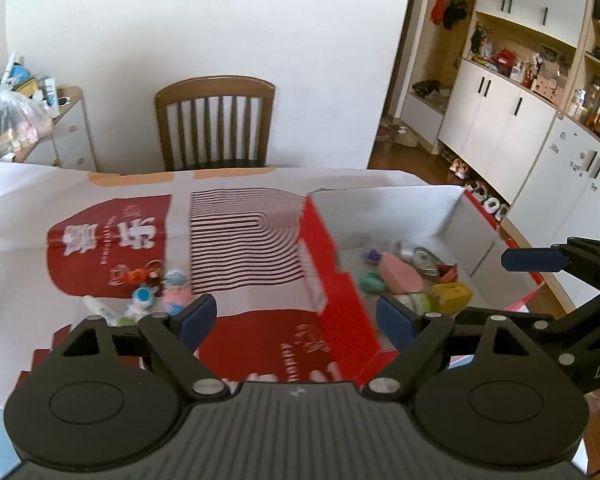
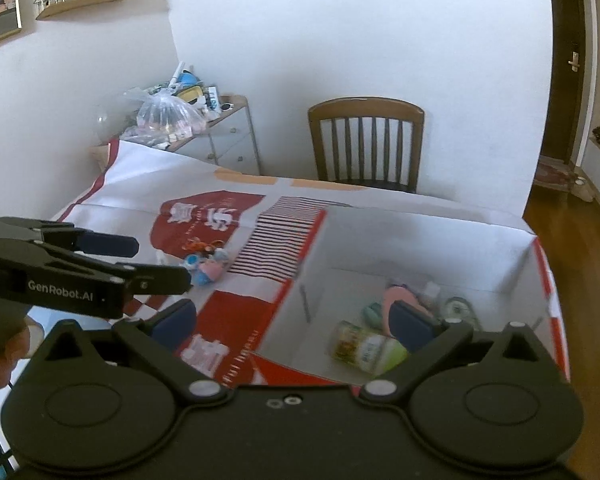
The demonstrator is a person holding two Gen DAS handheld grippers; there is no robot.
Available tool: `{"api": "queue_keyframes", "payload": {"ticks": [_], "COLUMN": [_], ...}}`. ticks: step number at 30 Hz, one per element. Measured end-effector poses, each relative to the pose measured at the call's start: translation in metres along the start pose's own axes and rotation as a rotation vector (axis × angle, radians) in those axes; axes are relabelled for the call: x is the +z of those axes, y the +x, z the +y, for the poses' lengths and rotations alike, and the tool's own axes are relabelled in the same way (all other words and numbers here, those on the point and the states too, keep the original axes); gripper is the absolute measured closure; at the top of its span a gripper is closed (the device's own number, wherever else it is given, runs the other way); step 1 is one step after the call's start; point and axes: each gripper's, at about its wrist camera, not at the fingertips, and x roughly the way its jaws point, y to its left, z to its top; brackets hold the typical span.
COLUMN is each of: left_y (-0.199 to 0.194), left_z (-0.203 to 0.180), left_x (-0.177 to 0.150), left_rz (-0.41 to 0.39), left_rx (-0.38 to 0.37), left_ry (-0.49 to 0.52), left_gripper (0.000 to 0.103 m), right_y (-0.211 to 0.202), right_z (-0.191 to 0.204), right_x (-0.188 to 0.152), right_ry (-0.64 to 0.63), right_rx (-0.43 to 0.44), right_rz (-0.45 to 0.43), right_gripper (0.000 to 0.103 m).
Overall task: Organize rigid objects
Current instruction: 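Move both tools back over the remaining figurines and glue stick, then grasp the white-green glue stick with the left tool while the right tool grasps the pink pig figurine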
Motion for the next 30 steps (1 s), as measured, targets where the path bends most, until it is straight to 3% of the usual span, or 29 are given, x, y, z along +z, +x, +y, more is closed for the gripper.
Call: {"api": "queue_keyframes", "payload": {"ticks": [4, 19, 30], "left_y": [-0.005, 0.015, 0.058], "left_z": [0.028, 0.125, 0.161], "left_x": [-0.006, -0.029, -0.047], "left_rz": [-0.009, -0.012, 0.04], "left_rx": [0.001, 0.085, 0.144], "left_ry": [-0.023, -0.132, -0.207], "left_gripper": [0.004, 0.002, 0.002], "right_y": [0.012, 0.077, 0.141], "right_z": [0.021, 0.094, 0.114], "right_x": [0.005, 0.023, 0.033], "right_ry": [0.007, 0.001, 0.017], "right_rx": [0.0, -0.043, -0.105], "right_rz": [-0.002, 0.039, 0.102], "right_gripper": [0.0, 0.0, 0.001]}}
